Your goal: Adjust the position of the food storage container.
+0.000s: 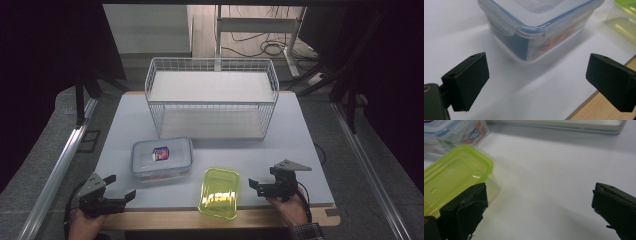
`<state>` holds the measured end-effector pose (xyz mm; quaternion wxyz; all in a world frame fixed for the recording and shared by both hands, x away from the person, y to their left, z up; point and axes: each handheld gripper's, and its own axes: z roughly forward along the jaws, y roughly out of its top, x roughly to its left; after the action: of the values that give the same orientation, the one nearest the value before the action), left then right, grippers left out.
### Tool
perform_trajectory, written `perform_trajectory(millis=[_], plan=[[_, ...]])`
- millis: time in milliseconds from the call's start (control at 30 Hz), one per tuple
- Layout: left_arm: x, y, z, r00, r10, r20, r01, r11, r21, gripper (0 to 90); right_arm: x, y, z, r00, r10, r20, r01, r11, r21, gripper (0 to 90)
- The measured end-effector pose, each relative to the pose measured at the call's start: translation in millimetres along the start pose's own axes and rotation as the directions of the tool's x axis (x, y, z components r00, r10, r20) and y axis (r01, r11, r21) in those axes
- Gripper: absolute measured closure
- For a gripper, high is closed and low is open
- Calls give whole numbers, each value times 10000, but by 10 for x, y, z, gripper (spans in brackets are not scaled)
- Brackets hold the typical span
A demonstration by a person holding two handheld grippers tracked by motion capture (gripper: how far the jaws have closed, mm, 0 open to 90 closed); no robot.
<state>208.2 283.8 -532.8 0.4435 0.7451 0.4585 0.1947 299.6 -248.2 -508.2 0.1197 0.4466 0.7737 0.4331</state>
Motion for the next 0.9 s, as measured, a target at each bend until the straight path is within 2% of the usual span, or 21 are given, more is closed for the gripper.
perform_trajectory(millis=[167, 233, 300, 400, 433, 467, 533, 567, 600, 633, 733, 767, 800, 867, 900], plan=[[-31, 20, 22, 9997, -228, 54, 229, 9996, -135, 41, 28, 8, -7, 10000, -58, -80, 61, 9994, 338, 7], [-39, 29, 6, 9995, -294, -73, 291, 9990, -349, 39, 39, 11, -10, 10000, -80, -17, 81, 9992, 403, 10], [-32, 39, -16, 9991, -374, -221, 360, 9976, -594, 40, 75, 26, -25, 9998, -147, 120, 141, 9987, 498, 68], [-23, 38, -29, 9989, -318, -354, 294, 9975, -645, 46, 99, 43, -49, 9993, -254, 288, 240, 9985, 486, 122], [-21, 37, -32, 9987, -323, -383, 299, 9976, -626, 49, 110, 55, -68, 9989, -336, 327, 320, 9984, 466, 175], [-11, 36, -37, 9988, -416, -244, 398, 9967, -706, 49, 122, 71, -102, 9991, -416, 112, 410, 9977, 532, 295], [-10, 37, -43, 9989, -451, -154, 438, 9961, -760, 49, 131, 87, -132, 9974, -713, -109, 719, 9948, 717, 402], [-11, 40, -48, 9989, -467, -104, 457, 9957, -807, 49, 131, 87, -132, 9974, -713, -109, 719, 9948, 717, 402], [-15, 42, -51, 9989, -462, -121, 451, 9956, -817, 49, 140, 102, -152, 9969, -779, -131, 787, 9934, 829, 454], [-19, 42, -51, 9990, -411, -173, 397, 9964, -753, 51, 172, 142, -197, 9954, -929, -245, 946, 9920, 837, 563], [-16, 35, -37, 9990, -418, -165, 407, 9973, -608, 51, 282, 200, -235, 9904, -1286, -501, 1329, 9866, 949, 674], [-16, 35, -37, 9990, -418, -165, 407, 9973, -608, 51, 282, 200, -235, 9904, -1286, -501, 1329, 9866, 949, 674], [-17, 34, -28, 9991, -371, -195, 360, 9979, -542, 51, 383, 229, -238, 9861, -1436, -838, 1516, 9834, 992, 721], [-19, 34, -26, 9992, -350, -217, 338, 9980, -526, 51, 496, 265, -250, 9833, -1627, -819, 1710, 9796, 1061, 781], [-18, 35, -24, 9993, -308, -213, 297, 9982, -517, 50, 544, 286, -255, 9800, -1699, -1038, 1805, 9782, 1028, 823]])
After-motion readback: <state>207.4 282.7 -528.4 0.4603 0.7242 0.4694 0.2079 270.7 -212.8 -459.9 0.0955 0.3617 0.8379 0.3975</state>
